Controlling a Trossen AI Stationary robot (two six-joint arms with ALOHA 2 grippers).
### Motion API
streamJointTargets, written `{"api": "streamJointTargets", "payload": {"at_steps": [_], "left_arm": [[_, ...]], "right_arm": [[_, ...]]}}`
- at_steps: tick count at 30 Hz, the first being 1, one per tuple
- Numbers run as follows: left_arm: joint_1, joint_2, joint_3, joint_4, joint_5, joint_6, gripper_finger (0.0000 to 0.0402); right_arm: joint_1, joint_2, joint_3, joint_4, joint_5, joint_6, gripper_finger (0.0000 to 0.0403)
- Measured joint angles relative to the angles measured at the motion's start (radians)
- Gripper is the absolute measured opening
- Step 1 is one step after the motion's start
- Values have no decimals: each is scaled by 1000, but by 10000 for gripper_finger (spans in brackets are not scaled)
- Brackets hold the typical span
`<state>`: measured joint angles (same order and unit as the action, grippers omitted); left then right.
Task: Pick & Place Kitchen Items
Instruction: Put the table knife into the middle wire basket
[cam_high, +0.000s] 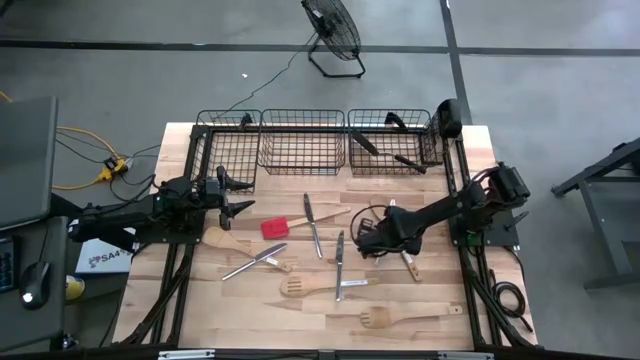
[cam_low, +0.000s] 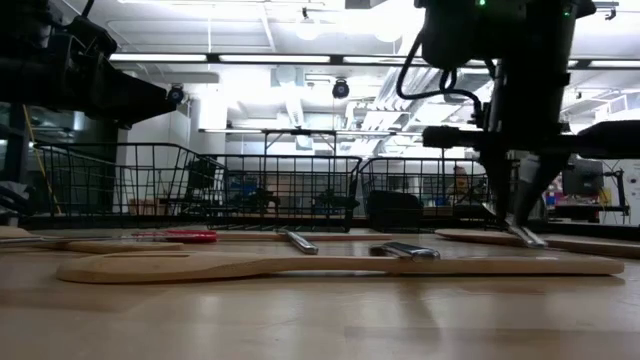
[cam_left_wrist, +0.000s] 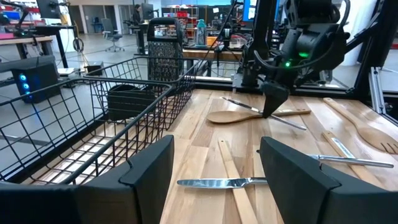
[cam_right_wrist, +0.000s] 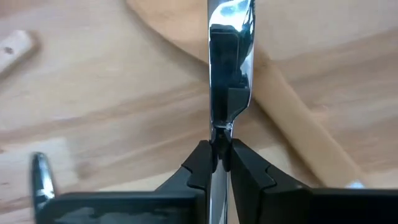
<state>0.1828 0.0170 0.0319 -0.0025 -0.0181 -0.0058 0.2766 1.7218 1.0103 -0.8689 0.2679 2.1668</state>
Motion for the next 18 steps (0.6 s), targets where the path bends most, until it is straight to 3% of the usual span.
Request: {"api": "streamJointTargets", "payload": {"at_steps": [9,13,18], "left_arm": [[0,0,0,0,0,0,235],[0,0,0,0,0,0,235],[0,0,0,0,0,0,235]], "right_arm": [[-6,-3,61,26,119,-138,28],[-44,-3,130,27,172,-326,28],[-124,-3,223,35,159,-637,28]]}}
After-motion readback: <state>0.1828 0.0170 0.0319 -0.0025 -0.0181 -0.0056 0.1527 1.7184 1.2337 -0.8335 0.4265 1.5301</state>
